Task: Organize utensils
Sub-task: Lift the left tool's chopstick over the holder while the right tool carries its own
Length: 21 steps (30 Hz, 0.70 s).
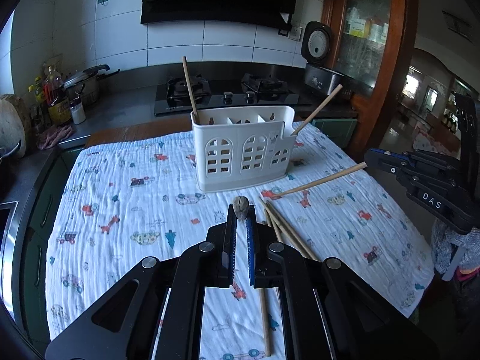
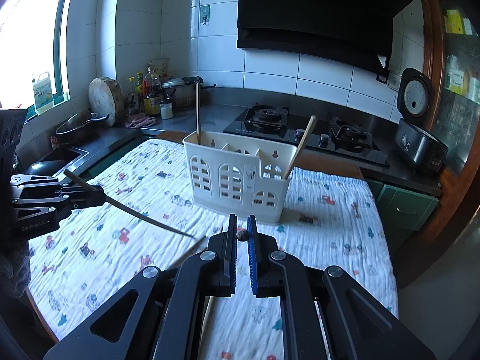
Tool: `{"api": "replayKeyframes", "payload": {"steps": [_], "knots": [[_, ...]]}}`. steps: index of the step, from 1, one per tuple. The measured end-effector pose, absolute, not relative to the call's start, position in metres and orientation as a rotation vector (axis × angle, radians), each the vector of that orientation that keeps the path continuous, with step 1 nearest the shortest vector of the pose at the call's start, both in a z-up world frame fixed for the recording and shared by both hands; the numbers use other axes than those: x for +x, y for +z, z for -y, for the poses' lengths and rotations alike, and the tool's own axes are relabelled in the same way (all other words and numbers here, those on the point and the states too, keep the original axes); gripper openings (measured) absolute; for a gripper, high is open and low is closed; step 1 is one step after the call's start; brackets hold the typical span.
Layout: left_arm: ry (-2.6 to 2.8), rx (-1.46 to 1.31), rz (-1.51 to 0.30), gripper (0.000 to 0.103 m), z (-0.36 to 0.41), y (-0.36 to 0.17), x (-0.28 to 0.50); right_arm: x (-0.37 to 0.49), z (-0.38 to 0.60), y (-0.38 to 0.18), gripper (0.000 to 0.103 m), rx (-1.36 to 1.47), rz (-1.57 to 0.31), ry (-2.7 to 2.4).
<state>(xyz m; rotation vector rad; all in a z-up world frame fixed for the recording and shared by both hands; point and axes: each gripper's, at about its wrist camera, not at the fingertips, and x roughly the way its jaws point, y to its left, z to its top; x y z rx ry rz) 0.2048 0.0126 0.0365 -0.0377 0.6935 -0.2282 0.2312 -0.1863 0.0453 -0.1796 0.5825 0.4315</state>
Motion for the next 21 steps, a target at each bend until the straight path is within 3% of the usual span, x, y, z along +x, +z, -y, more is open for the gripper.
{"api": "replayKeyframes", "payload": {"steps": [21], "knots": [[-0.265,-0.048,-0.616,0.005,-0.02,0.116,0.269,0.28,0.192,0.135,0.007,-0.171,-0.567,0.494]]}}
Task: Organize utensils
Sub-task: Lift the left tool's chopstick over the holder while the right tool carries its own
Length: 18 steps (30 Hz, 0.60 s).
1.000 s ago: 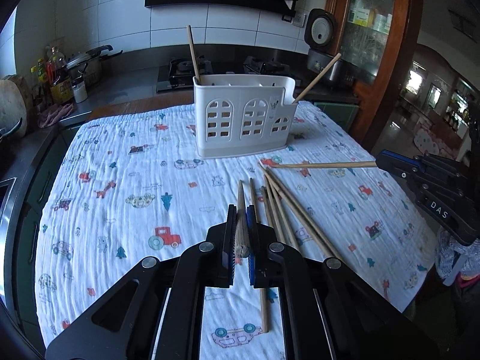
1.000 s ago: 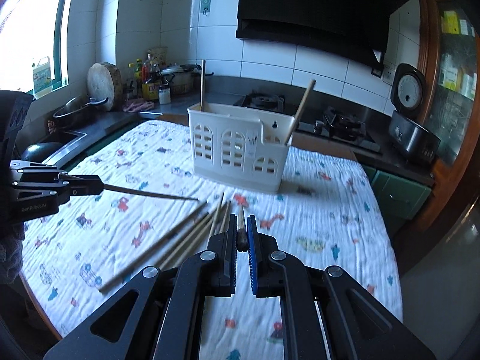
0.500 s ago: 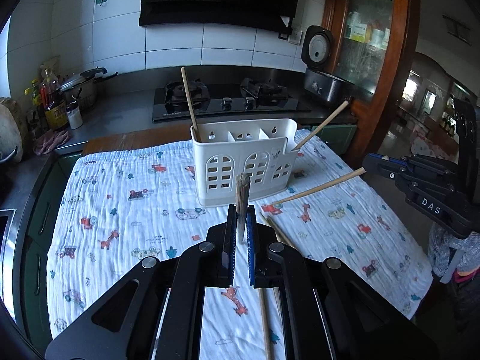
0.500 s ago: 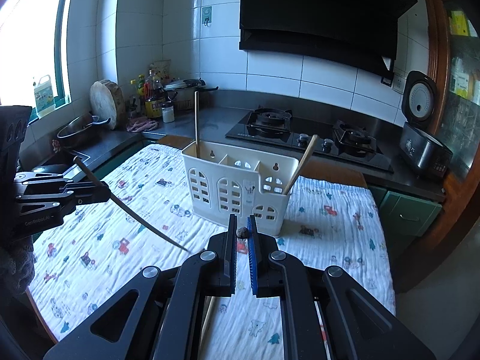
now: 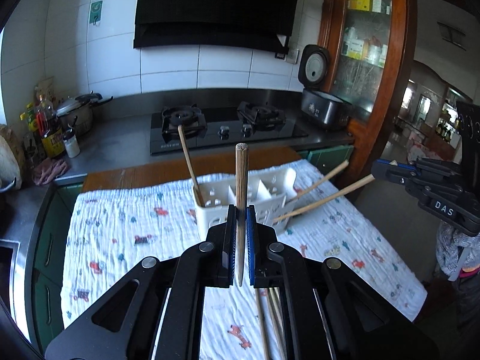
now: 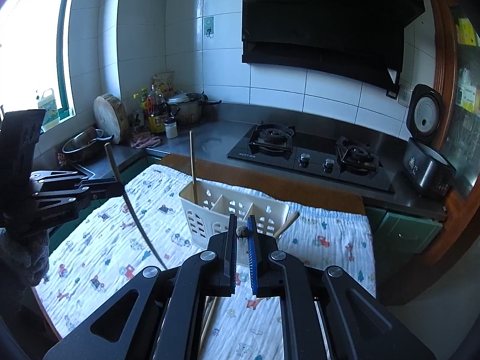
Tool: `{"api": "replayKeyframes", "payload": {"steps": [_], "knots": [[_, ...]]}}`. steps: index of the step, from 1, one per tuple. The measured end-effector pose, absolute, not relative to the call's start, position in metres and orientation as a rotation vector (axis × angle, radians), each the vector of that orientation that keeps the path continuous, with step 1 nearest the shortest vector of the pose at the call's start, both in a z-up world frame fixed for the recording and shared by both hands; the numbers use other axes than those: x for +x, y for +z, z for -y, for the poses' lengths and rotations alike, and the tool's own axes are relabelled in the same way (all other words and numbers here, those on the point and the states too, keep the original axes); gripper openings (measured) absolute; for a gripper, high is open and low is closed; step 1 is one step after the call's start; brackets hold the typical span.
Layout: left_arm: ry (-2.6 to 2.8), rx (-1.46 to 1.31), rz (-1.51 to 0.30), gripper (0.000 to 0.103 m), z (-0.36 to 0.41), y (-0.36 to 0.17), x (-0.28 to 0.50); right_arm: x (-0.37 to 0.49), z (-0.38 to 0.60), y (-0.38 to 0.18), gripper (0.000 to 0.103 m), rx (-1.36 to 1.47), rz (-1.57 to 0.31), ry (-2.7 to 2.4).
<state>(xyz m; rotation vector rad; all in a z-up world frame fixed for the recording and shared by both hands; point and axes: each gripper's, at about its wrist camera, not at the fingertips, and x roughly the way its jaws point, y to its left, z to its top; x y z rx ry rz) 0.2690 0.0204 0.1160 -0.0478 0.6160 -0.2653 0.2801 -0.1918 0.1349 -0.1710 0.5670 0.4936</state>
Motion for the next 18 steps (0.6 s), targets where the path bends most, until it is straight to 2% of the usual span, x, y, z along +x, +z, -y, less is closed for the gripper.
{"api": "replayKeyframes", "payload": {"steps": [12,18], "knots": [[-0.218,-0.047,-0.456,0.005,-0.024,0.194,0.302,0.283,0.203,0.195,0.007,-0.198,-0.499,0.48],[-0.17,-0.082,-0.432,0.005,-0.03,0.196,0.328,0.301,0.202,0.196,0.007,-0.174,-0.491,0.477]]}}
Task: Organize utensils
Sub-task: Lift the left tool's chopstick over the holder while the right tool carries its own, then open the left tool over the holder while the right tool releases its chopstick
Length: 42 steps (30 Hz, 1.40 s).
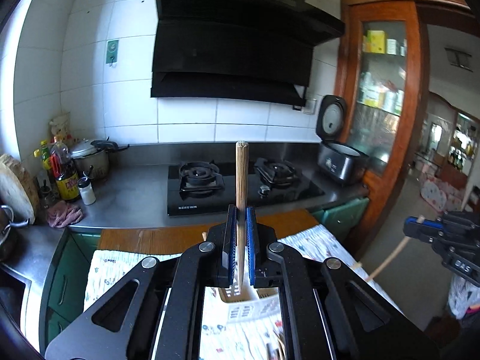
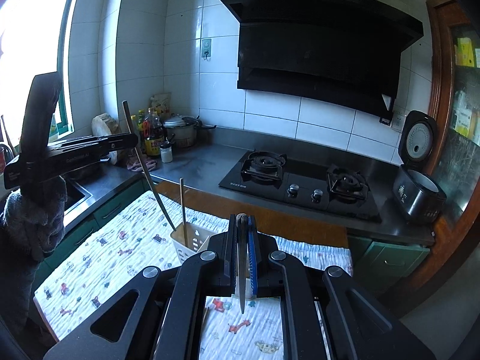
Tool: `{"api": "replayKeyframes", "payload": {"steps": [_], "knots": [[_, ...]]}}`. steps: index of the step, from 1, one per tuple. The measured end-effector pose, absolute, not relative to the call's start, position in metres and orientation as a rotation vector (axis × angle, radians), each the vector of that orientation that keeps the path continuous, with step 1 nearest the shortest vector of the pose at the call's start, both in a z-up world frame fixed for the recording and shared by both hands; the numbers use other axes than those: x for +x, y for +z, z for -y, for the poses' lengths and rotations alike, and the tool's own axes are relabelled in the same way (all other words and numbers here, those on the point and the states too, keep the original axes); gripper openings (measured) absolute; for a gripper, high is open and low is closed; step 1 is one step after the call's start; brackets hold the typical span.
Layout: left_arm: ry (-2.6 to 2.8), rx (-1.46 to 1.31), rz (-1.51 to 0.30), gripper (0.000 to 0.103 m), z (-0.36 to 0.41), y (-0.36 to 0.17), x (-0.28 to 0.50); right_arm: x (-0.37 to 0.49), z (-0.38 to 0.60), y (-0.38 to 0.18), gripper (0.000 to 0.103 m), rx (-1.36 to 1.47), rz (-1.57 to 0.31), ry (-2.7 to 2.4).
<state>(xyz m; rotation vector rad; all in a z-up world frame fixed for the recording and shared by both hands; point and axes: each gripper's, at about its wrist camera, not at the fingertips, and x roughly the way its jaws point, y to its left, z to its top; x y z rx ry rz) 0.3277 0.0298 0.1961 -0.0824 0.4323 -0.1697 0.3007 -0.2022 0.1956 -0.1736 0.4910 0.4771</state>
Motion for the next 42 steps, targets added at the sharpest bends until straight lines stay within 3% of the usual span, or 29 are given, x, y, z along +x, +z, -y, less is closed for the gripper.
{"api": "replayKeyframes", "payload": {"steps": [15,28,32,36,42], "knots": [[-0.154,-0.157,-0.572,0.006,-0.05,0.121,0.379,0.359,0.19,0.188,0.007,-0.082,-0.415,0.448],[-0.159,-0.157,-0.626,0.006,-0.052,0.095,0.386,0.392,0.18,0.129,0.007,-0.091,-0.543,0.43],[-0.159,-0.155,-0.62,0.012,-0.051,0.096,0.385,0.392,0.18,0.122,0.007,-0.09,-0.556,0.429],[-0.157,-0.151,-0.593,0.029,-0.05,0.103,0.378,0.389,0.183,0.123,0.009,-0.087,-0.549,0.424],[-0.168,-0.139,-0.549,0.03,-0.045,0.118,0.357,0.372,0.194,0.138,0.024,-0.073,-0.505,0.413]]}}
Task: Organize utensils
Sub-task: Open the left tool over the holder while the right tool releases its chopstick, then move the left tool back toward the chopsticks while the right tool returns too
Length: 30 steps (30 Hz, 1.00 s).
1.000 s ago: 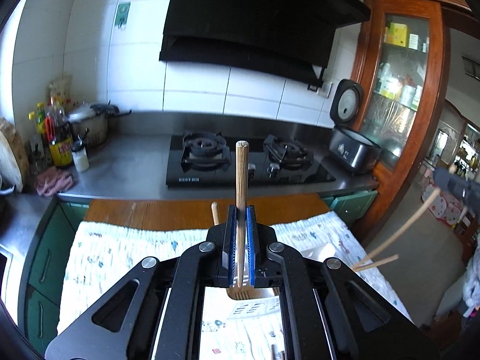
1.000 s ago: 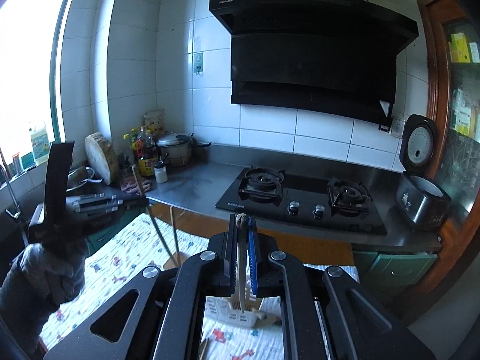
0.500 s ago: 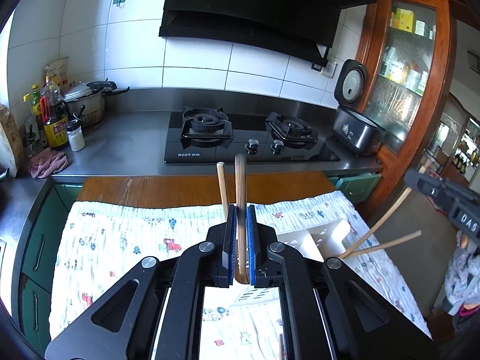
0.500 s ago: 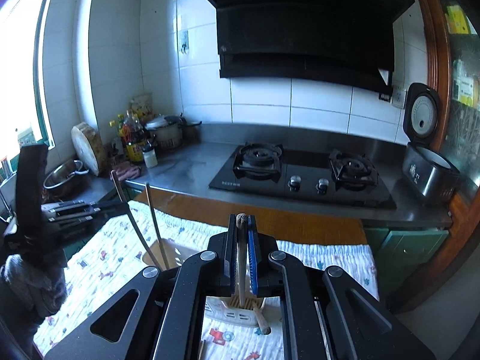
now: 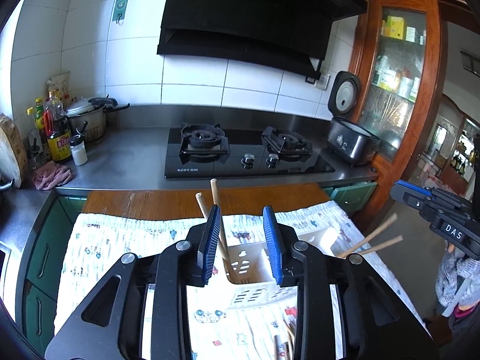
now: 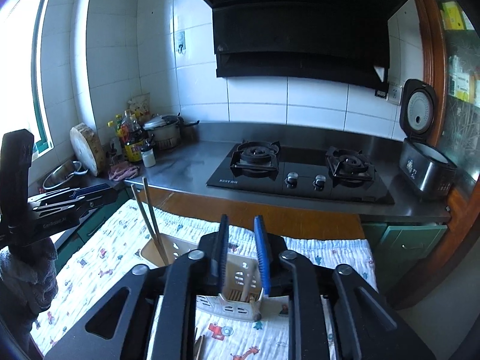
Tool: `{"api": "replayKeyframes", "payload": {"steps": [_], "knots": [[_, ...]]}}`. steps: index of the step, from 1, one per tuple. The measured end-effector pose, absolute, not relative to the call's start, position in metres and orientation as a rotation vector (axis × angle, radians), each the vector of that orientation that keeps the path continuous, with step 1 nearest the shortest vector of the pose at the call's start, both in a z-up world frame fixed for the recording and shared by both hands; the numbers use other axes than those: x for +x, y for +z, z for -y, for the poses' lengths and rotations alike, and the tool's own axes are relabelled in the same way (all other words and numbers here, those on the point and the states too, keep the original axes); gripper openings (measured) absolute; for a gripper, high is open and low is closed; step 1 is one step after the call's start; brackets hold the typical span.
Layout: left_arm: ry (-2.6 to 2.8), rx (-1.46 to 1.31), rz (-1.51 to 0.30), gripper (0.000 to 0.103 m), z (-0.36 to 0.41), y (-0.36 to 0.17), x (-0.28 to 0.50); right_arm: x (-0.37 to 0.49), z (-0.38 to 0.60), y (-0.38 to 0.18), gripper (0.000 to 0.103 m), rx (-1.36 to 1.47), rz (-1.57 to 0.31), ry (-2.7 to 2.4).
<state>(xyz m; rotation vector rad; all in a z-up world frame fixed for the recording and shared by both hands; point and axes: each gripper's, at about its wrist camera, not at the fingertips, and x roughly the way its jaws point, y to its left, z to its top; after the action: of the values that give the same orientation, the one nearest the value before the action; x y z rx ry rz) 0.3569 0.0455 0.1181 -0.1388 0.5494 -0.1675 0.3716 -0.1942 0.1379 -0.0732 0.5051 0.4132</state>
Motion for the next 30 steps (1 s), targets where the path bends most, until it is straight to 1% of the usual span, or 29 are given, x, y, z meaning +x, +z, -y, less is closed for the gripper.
{"api": "replayKeyframes", "payload": {"steps": [1,2,3,4,8,10,13,18,19,20,21,24,30], "knots": [[-0.168,-0.137,-0.545,0.031,-0.046,0.12,0.352,0.366,0.196,0.141,0.026,-0.073,-0.493,0.411],[-0.166,-0.133,-0.54,0.035,-0.045,0.122,0.346,0.363,0.199,0.144,0.027,-0.073,-0.484,0.41],[-0.165,-0.132,-0.535,0.042,-0.045,0.123,0.34,0.357,0.201,0.146,0.028,-0.075,-0.475,0.41],[-0.166,-0.131,-0.533,0.044,-0.045,0.123,0.333,0.35,0.203,0.148,0.033,-0.076,-0.467,0.41],[-0.18,-0.139,-0.545,0.046,-0.043,0.12,0.31,0.317,0.211,0.15,0.038,-0.091,-0.443,0.42],[-0.185,-0.154,-0.551,0.048,-0.044,0.116,0.296,0.304,0.214,0.147,0.043,-0.095,-0.443,0.426],[-0.198,-0.155,-0.564,0.049,-0.043,0.106,0.274,0.281,0.216,0.135,0.045,-0.103,-0.455,0.442],[-0.212,-0.143,-0.579,0.054,-0.038,0.082,0.235,0.246,0.216,0.099,0.051,-0.121,-0.51,0.457],[-0.213,-0.138,-0.582,0.055,-0.037,0.078,0.228,0.24,0.215,0.091,0.055,-0.125,-0.522,0.455],[-0.213,-0.135,-0.585,0.057,-0.036,0.073,0.221,0.233,0.214,0.079,0.056,-0.13,-0.539,0.454],[-0.209,-0.131,-0.589,0.061,-0.035,0.067,0.213,0.228,0.213,0.07,0.056,-0.134,-0.552,0.453],[-0.209,-0.133,-0.61,0.065,-0.036,0.051,0.196,0.212,0.213,0.042,0.058,-0.127,-0.596,0.453],[-0.162,-0.142,-0.646,0.068,-0.041,0.02,0.167,0.184,0.21,-0.008,0.058,-0.122,-0.681,0.452]]}}
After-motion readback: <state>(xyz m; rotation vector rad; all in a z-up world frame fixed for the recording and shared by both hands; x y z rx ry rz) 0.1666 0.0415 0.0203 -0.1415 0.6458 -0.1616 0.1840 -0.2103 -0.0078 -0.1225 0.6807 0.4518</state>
